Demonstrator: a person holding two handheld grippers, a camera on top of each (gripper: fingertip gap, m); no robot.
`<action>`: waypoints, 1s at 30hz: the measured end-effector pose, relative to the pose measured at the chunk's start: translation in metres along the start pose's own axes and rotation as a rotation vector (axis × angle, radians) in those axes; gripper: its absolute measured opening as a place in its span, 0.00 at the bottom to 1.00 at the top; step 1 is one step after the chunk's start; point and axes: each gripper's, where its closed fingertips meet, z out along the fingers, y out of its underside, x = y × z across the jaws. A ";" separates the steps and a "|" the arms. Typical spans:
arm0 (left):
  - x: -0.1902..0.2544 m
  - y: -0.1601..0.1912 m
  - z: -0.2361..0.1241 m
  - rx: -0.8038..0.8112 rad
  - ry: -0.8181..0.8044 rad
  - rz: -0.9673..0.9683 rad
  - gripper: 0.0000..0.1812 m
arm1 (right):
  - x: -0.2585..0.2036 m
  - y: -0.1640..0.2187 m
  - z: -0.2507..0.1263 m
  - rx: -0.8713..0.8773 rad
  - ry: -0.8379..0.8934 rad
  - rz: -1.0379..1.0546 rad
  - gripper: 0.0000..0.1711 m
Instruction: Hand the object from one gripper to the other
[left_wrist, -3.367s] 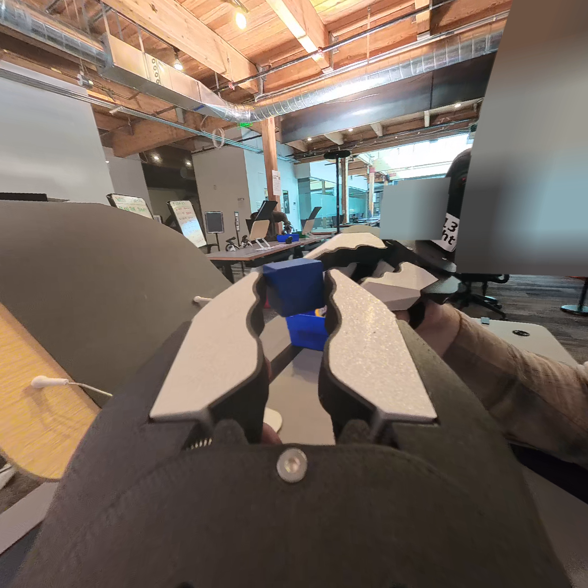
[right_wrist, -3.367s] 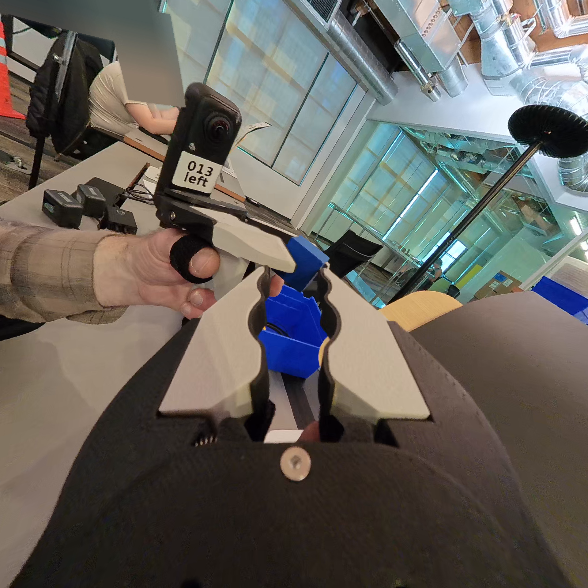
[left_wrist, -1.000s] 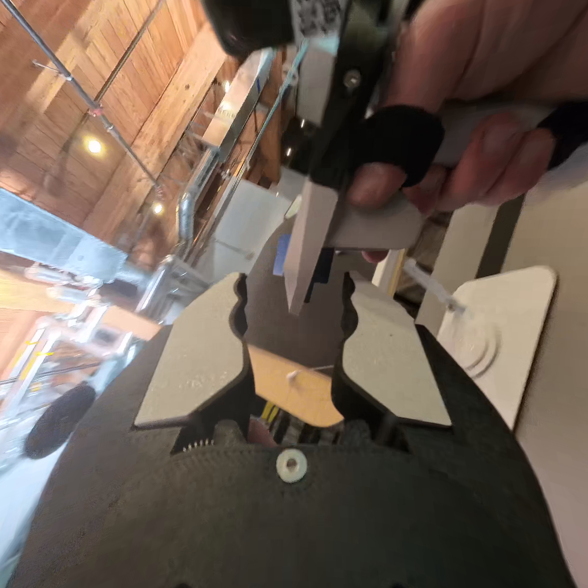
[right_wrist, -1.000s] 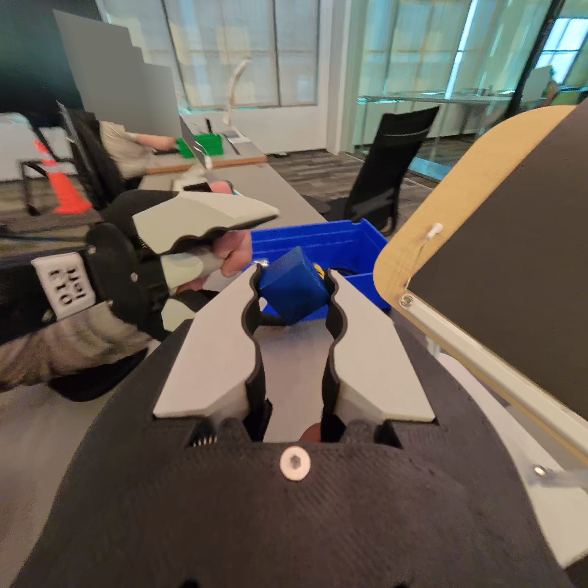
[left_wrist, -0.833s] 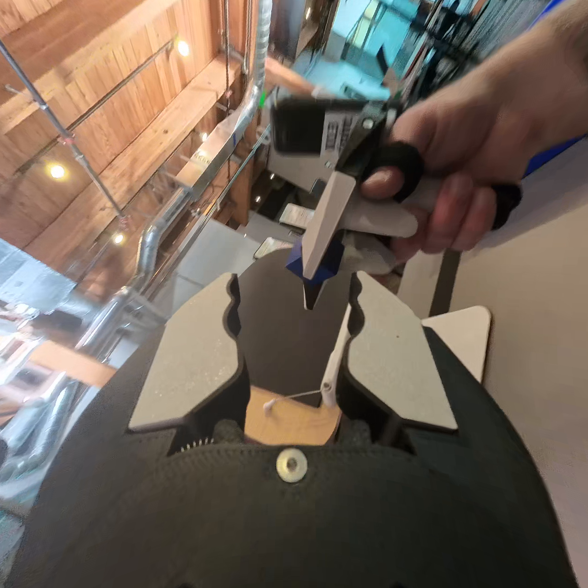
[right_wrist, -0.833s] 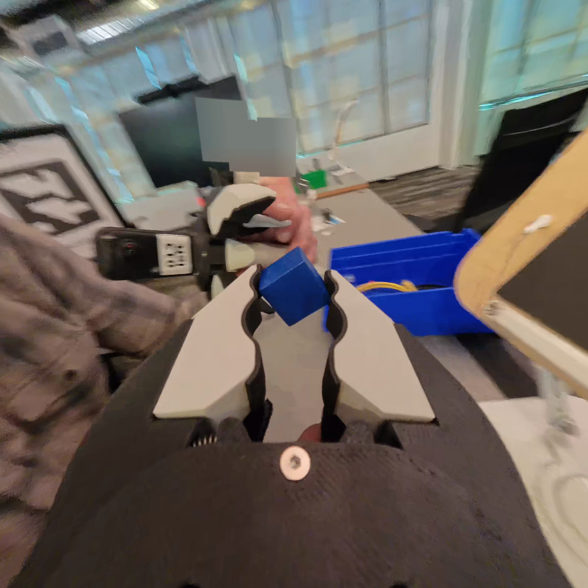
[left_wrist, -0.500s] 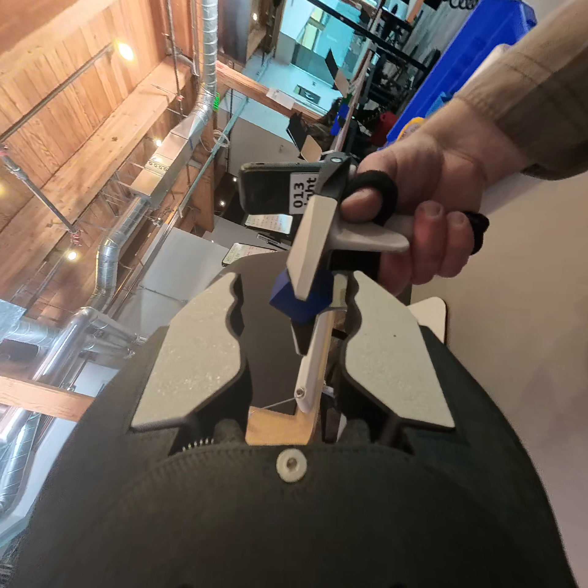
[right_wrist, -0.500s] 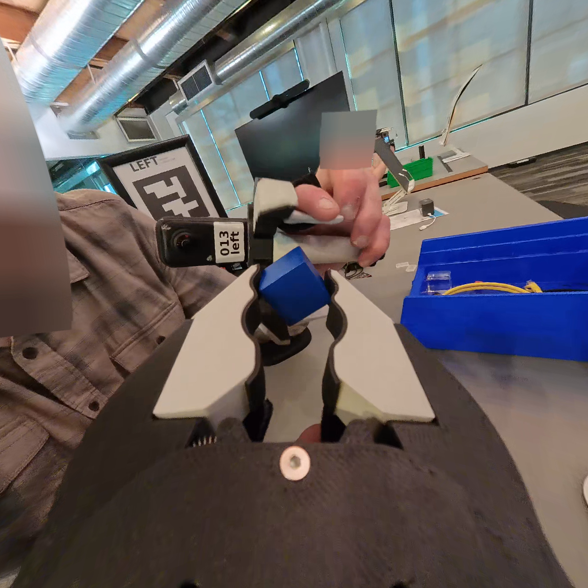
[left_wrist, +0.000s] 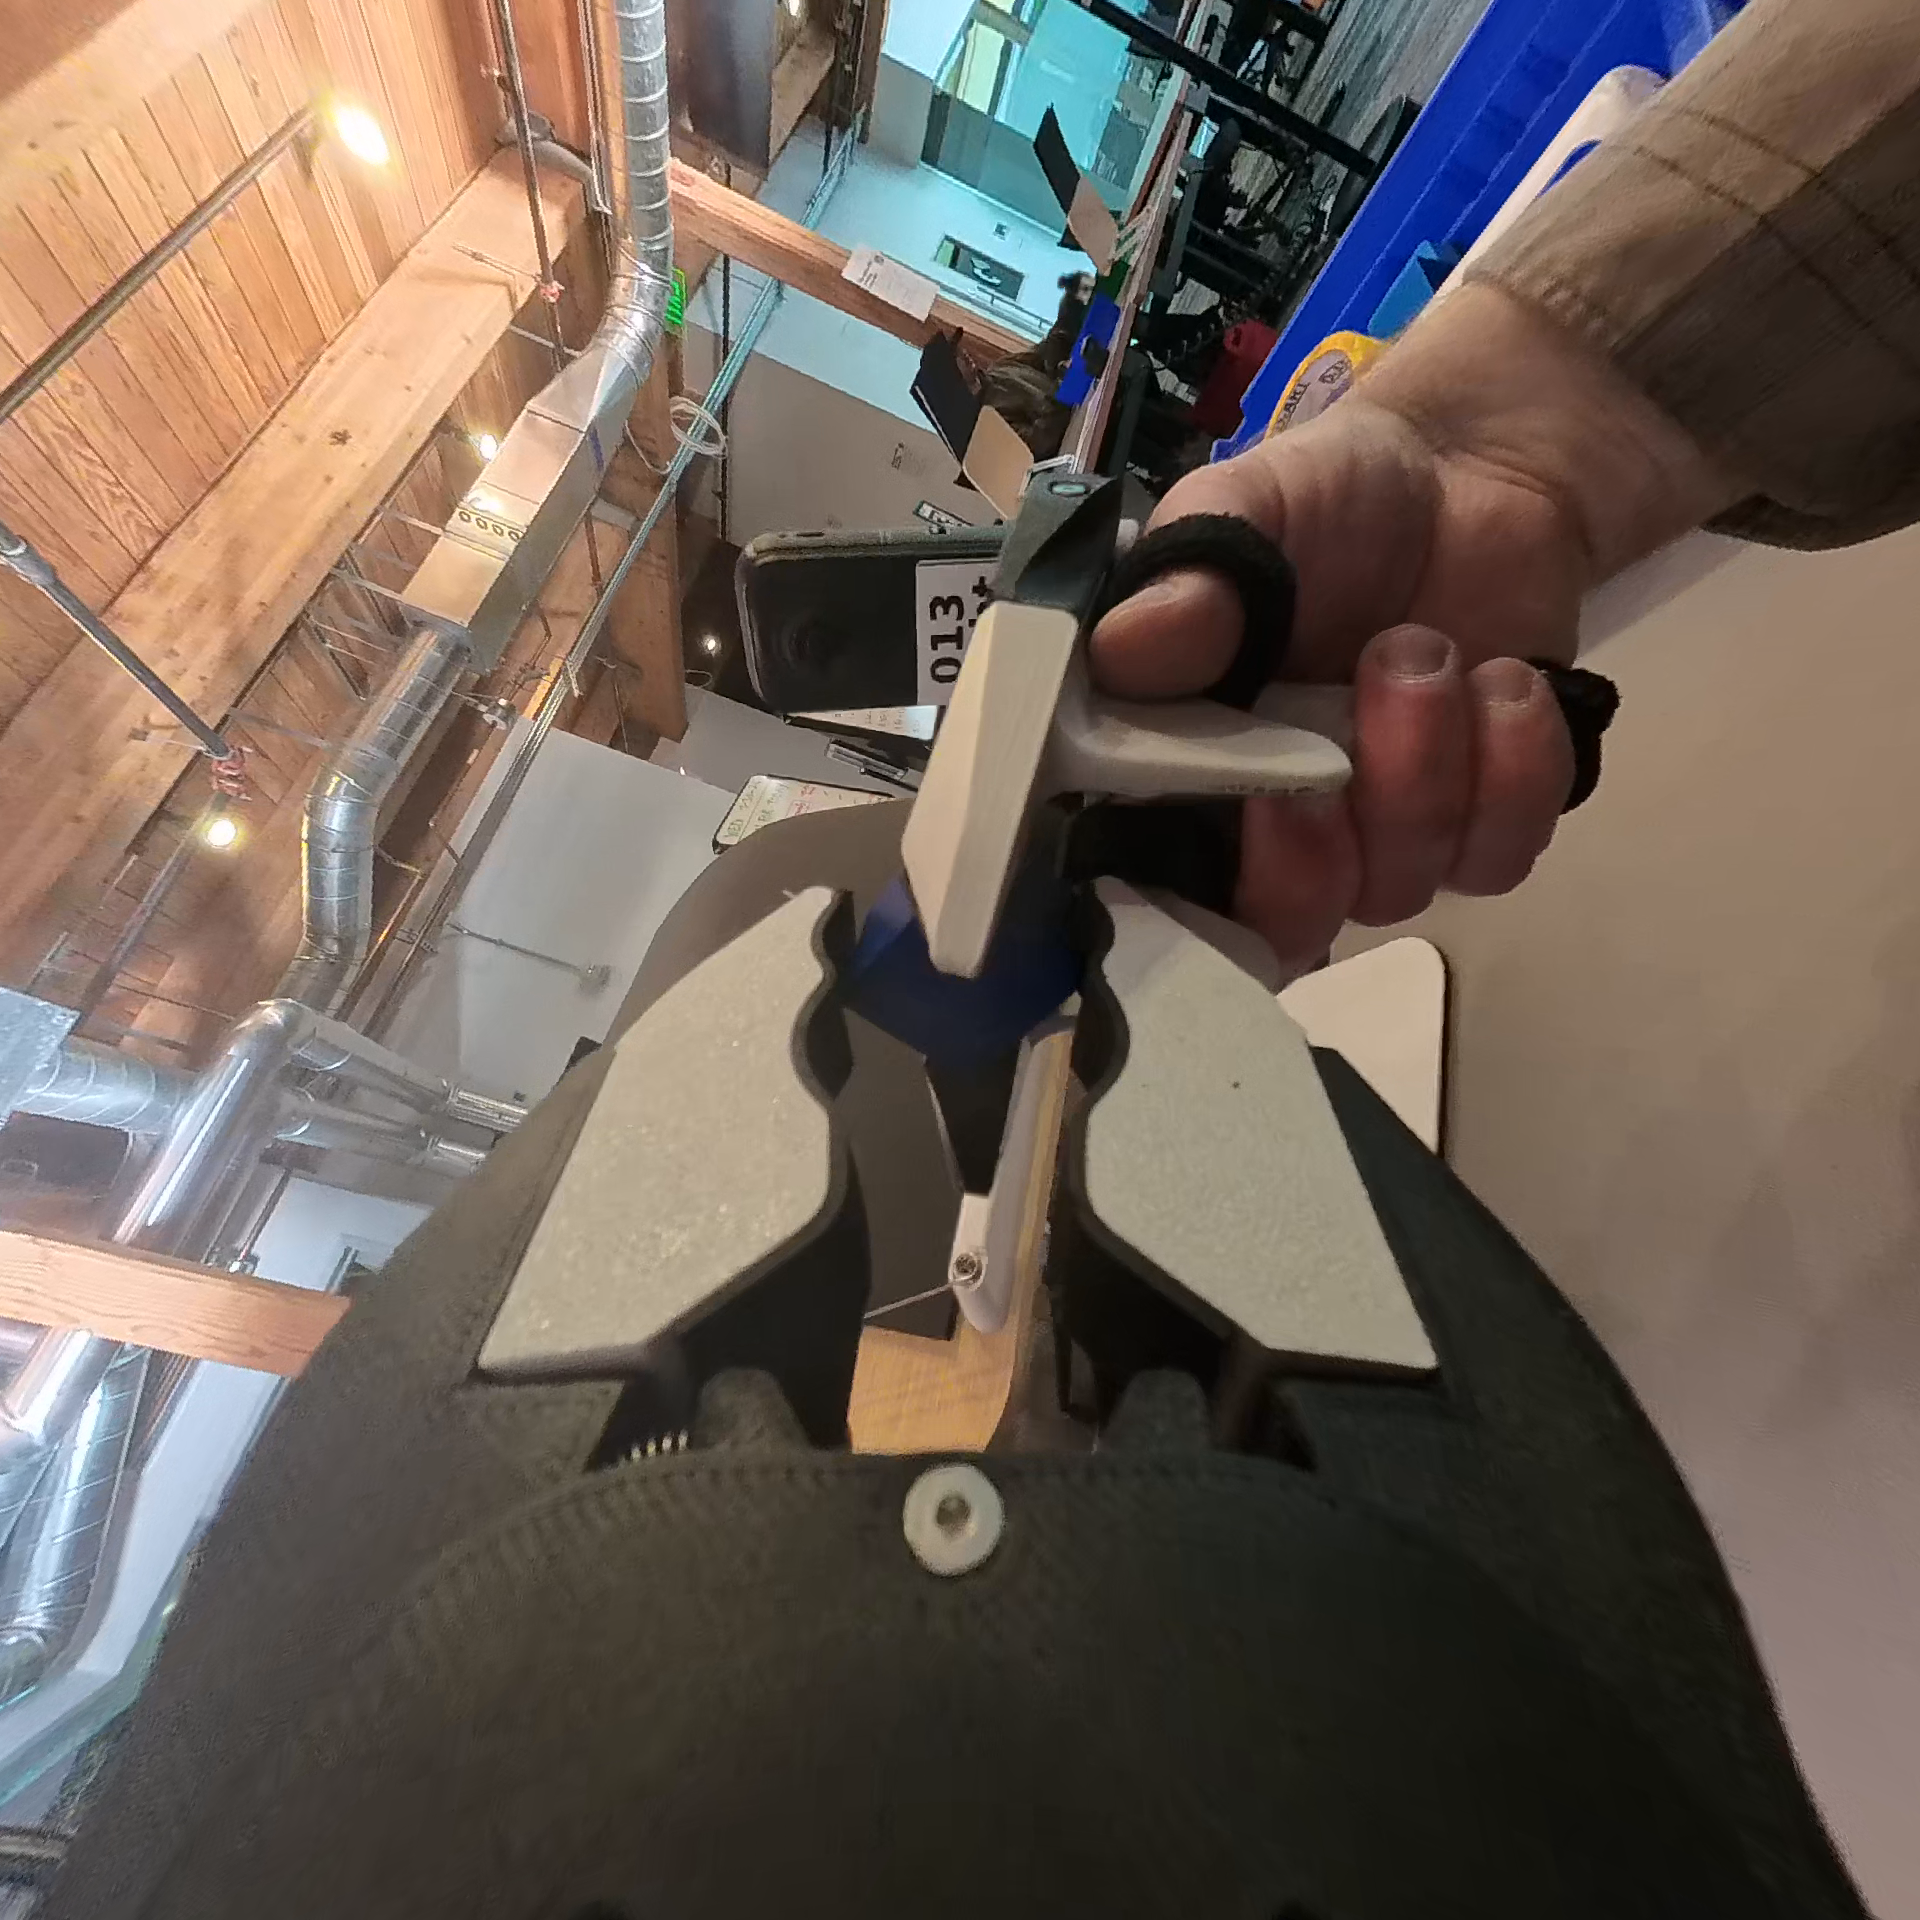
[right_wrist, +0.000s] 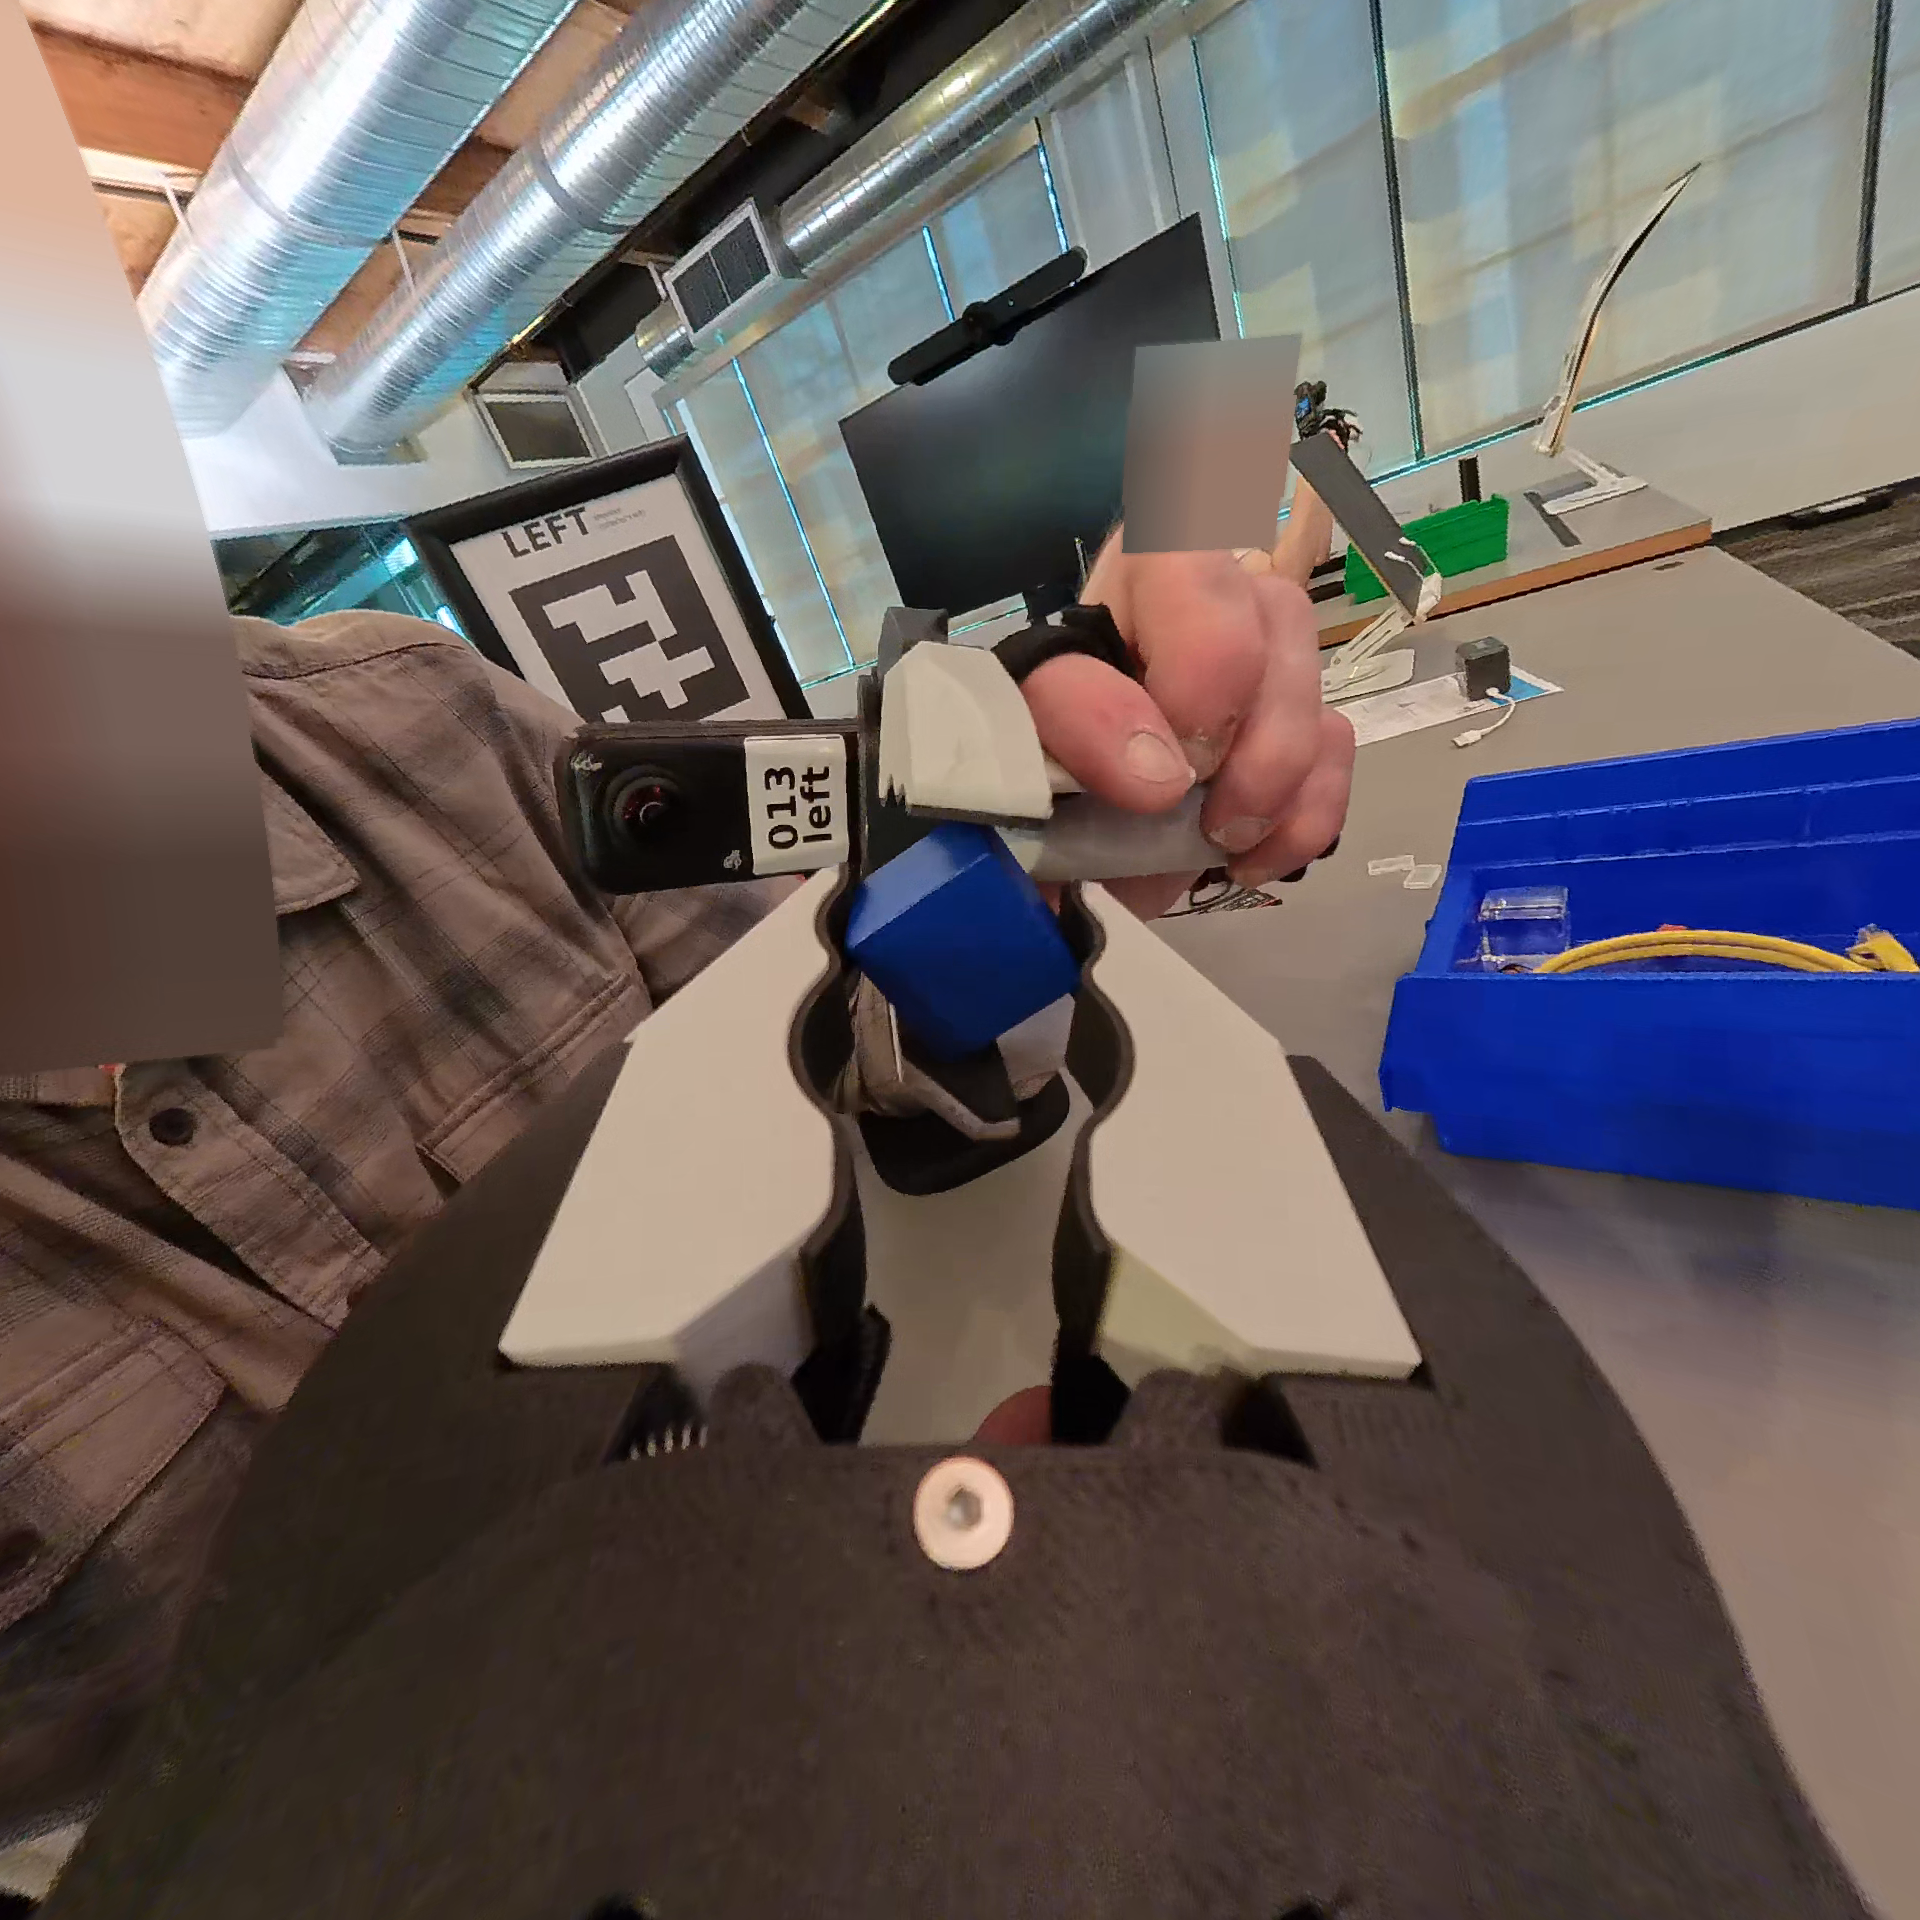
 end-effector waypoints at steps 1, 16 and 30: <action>-0.001 0.001 0.000 -0.001 -0.005 0.001 0.22 | 0.001 -0.001 0.001 0.005 0.009 -0.005 0.21; -0.024 0.077 0.000 -0.469 -0.117 0.079 0.22 | 0.064 -0.022 -0.022 -0.194 0.779 -0.323 0.20; -0.032 0.064 0.000 -0.348 -0.135 -0.008 0.28 | 0.058 -0.032 -0.025 -0.071 0.661 -0.273 0.14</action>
